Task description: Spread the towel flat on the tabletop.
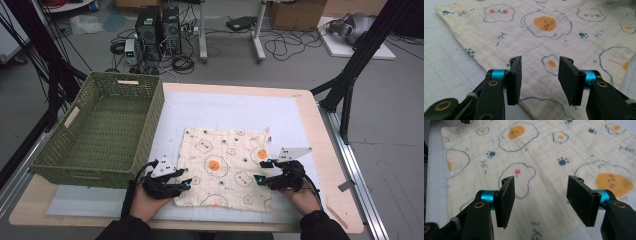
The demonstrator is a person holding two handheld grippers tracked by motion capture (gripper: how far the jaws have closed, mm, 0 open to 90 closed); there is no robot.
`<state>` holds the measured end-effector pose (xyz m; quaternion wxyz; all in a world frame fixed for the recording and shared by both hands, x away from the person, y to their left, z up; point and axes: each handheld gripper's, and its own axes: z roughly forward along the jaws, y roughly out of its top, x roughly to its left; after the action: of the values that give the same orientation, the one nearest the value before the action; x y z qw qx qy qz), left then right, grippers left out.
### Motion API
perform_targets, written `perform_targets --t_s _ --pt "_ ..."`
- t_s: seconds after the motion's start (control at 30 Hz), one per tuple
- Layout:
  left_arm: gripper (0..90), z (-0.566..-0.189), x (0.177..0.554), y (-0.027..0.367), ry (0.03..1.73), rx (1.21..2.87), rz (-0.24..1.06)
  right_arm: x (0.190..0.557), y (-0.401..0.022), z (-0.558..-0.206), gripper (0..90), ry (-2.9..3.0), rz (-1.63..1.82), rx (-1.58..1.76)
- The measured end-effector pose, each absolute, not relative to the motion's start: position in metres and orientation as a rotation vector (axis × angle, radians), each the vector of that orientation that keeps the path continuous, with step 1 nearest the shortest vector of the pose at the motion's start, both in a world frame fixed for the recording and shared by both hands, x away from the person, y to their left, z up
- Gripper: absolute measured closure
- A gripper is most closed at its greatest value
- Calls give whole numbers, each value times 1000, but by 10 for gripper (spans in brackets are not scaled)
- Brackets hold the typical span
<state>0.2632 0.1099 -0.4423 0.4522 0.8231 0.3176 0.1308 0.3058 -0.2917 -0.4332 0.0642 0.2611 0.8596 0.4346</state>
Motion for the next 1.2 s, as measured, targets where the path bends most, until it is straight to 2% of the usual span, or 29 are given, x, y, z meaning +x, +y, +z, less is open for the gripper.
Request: perform_targets --t_s 0.1,0.3,1.2 --pt "504 -443 262 110 794 2025 326 311 -282 -432 380 2599 1309 768" --pt "505 -444 263 110 794 2029 324 316 -271 -432 380 2598 1301 740" --pt "515 -443 263 110 792 2037 348 312 -272 -431 359 2604 1289 724"
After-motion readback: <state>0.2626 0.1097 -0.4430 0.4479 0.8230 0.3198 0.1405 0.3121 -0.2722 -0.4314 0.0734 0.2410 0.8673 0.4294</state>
